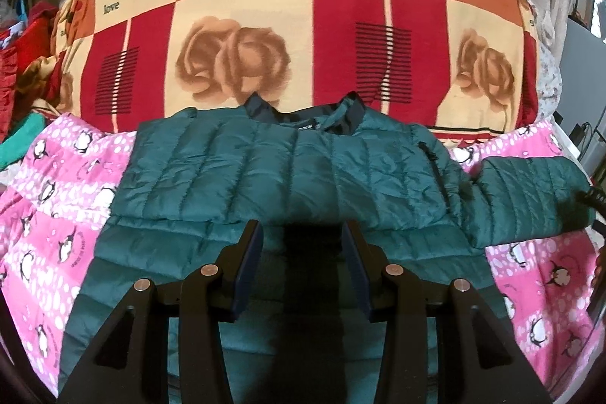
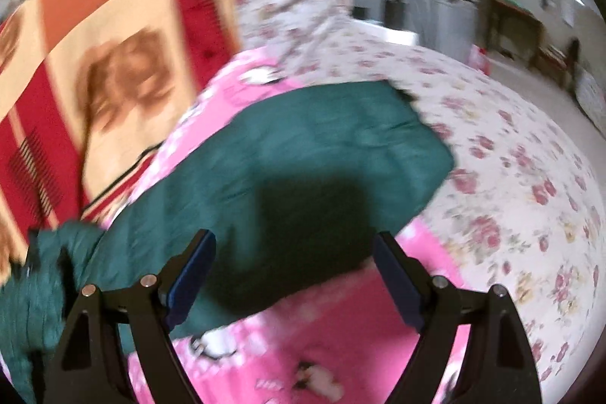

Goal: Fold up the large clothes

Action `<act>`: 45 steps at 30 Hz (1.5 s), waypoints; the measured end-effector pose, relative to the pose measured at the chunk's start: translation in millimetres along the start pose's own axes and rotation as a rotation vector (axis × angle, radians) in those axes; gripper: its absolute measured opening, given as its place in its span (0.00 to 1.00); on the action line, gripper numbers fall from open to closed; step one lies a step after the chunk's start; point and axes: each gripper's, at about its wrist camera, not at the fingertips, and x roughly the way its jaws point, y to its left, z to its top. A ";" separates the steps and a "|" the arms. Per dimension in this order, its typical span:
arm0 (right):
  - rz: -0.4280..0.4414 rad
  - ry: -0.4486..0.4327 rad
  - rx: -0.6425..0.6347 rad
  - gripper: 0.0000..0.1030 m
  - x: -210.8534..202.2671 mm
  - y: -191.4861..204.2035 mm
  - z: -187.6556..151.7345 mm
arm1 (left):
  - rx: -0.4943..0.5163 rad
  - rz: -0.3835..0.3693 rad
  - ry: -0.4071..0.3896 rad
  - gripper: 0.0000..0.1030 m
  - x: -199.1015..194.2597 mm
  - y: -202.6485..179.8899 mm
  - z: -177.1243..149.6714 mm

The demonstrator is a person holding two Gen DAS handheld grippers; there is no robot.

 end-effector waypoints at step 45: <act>0.593 0.010 -0.302 0.10 -83.1 183.5 -17.7 | -0.068 0.114 -0.024 0.16 -9.3 84.1 -5.2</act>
